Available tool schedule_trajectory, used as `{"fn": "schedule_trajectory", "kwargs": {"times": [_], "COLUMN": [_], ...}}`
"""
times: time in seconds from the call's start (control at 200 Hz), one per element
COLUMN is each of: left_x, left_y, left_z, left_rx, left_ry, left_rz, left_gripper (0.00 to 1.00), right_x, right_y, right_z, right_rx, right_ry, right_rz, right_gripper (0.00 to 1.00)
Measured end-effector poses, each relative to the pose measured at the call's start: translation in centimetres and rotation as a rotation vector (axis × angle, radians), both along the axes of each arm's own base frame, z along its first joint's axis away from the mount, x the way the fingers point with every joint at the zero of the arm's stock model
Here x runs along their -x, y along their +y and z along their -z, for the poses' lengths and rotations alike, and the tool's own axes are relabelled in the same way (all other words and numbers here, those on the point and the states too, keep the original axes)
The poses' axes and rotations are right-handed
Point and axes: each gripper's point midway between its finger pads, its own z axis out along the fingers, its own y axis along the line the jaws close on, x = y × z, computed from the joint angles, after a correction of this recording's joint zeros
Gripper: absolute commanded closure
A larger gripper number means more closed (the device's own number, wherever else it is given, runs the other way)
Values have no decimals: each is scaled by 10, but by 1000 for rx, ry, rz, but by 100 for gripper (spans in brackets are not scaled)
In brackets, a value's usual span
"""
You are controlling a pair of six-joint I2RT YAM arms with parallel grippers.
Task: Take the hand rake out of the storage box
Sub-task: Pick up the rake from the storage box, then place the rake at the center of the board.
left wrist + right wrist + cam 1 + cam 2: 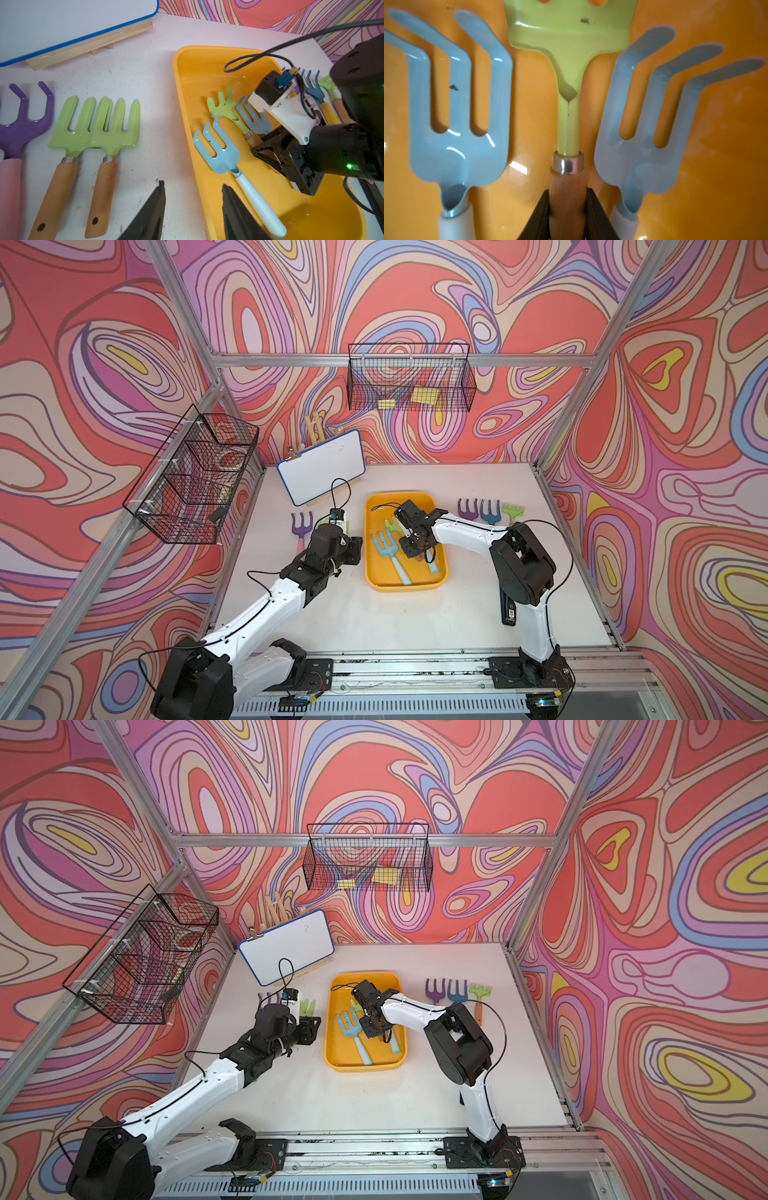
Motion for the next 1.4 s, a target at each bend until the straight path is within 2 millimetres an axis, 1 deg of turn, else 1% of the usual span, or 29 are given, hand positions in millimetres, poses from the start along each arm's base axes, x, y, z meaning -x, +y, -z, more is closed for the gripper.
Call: {"fn": "schedule_trajectory", "kwargs": {"times": [0.1,0.295,0.571,0.721,0.846,0.981,1.057,1.192,1.317,1.397], "left_x": [1,2,2,2,1,0,0,0,0,0], "left_y": [-2,-6,-7,-8,-10,-12,-12,-13,-13,-13], "left_z": [2,4,6,6,5,4,4,4,4,4], "left_rx": [3,17,19,20,24,26,26,28,28,28], "left_ry": [9,22,30,30,33,35,35,36,36,36], "left_rz": [9,23,30,32,41,45,46,49,49,50], "left_gripper": [51,51,52,52,52,52,52,52,52,52], "right_x": [1,-3,-3,-3,-2,-3,-4,-7,-9,-14], "right_y": [-2,0,-1,-6,-11,-16,-19,-22,-29,-37], "right_z": [-9,-32,-50,-64,-84,-111,-121,-127,-124,-123], "right_rx": [-9,-49,-86,-99,-118,-150,-161,-160,-142,-133], "right_ry": [-19,-76,-132,-177,-231,-304,-336,-358,-361,-363], "right_rz": [2,4,7,13,22,36,44,57,75,100], "right_gripper": [77,77,77,77,77,77,77,77,77,77]}}
